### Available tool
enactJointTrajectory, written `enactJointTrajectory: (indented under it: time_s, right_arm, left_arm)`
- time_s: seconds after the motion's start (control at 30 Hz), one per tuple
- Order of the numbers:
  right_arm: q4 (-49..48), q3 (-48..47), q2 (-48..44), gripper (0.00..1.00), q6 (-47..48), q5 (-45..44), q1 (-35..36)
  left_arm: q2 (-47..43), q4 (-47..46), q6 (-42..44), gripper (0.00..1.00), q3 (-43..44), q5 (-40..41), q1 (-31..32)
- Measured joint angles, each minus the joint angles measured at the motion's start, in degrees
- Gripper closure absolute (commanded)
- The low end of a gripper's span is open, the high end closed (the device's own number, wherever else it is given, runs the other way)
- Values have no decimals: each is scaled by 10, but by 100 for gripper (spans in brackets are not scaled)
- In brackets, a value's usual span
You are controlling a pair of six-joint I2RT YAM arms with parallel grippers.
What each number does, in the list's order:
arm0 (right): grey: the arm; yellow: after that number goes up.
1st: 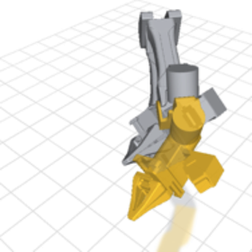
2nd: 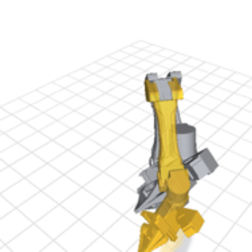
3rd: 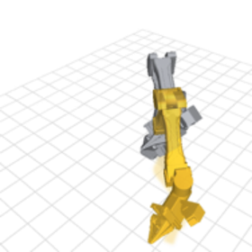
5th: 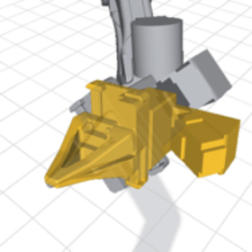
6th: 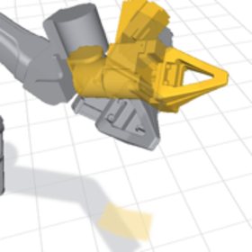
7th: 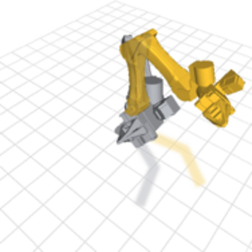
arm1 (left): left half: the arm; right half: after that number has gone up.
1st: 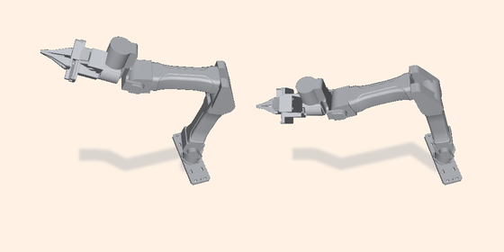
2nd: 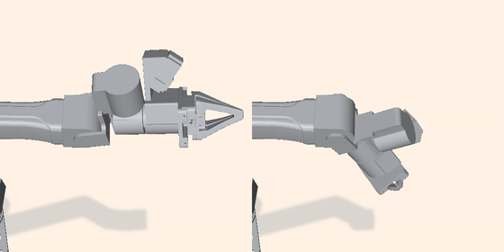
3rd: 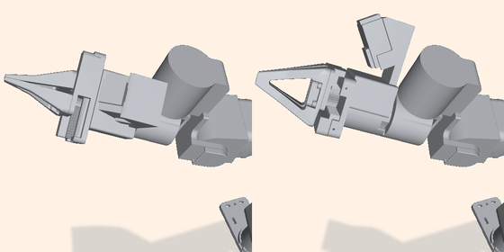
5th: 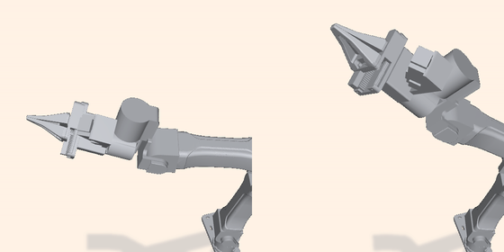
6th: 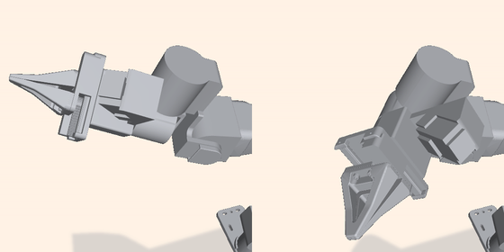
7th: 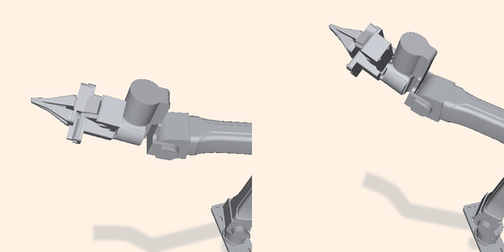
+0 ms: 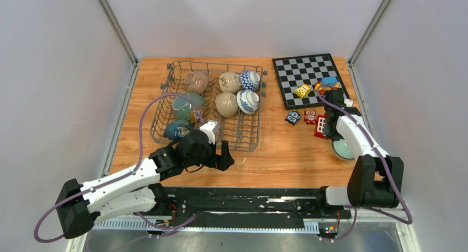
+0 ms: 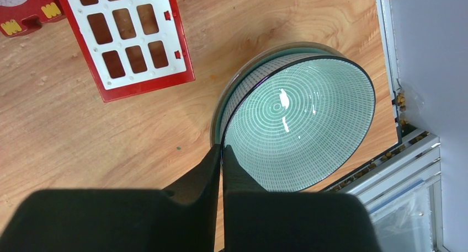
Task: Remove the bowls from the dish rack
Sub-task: Place the bowl with the bowl.
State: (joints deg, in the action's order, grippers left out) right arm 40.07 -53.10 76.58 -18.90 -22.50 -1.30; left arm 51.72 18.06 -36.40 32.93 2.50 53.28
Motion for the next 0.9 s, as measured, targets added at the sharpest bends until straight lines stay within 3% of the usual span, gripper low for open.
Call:
enactJointTrajectory:
  time_s: [0.07, 0.23, 0.53, 0.7, 0.9]
  right_arm:
    - [0, 0, 0, 95, 0, 0, 0]
    - [1, 0, 0, 77, 3, 1, 0]
    - [24, -10, -18, 55, 5, 6, 0]
    - [32, -57, -39, 52, -5, 18, -9]
    - [-2, -50, -89, 54, -53, 89, -106]
  left_arm:
    - [1, 0, 0, 3, 0, 0, 0]
    - [2, 0, 0, 3, 0, 0, 0]
    - [2, 0, 0, 3, 0, -3, 0]
    - [2, 0, 0, 3, 0, -7, 0]
    - [0, 0, 0, 3, 0, -7, 0]
